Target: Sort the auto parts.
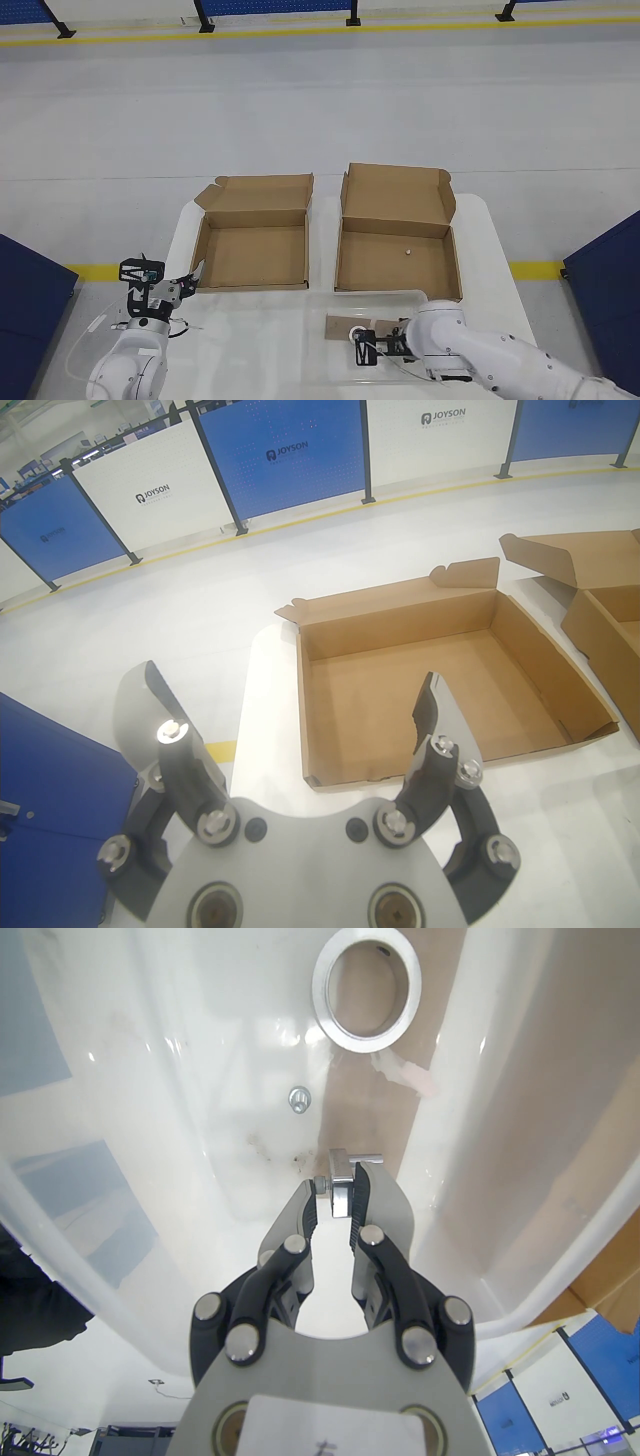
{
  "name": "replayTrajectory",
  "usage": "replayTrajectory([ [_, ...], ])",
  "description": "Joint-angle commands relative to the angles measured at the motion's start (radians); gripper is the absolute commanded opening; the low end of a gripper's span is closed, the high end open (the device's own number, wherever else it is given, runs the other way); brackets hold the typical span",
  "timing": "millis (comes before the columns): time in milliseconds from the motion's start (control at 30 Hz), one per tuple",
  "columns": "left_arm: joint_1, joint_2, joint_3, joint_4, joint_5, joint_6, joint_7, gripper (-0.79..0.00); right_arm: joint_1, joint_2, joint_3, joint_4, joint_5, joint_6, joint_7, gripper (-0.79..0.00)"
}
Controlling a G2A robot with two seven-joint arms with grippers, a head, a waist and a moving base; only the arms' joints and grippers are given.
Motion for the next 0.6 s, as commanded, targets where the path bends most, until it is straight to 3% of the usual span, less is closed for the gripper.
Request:
replayTrajectory([
  [0,0.000,0.000,0.000,0.000,0.000,0.000,0.000,0.000,-0.007,0.005,0.012,0.003,0.000,-0.009,-0.012,-0.785],
  [233,0.000,0.000,0.000,0.000,0.000,0.000,0.000,0.000,-0.028,0.010,0.016,-0.024,-0.060,-0.006,0.064,-0.785],
  [567,0.000,0.000,0.000,0.000,0.000,0.000,0.000,0.000,0.017,-0.024,-0.085,0.015,-0.094,-0.003,0.080,-0.785],
])
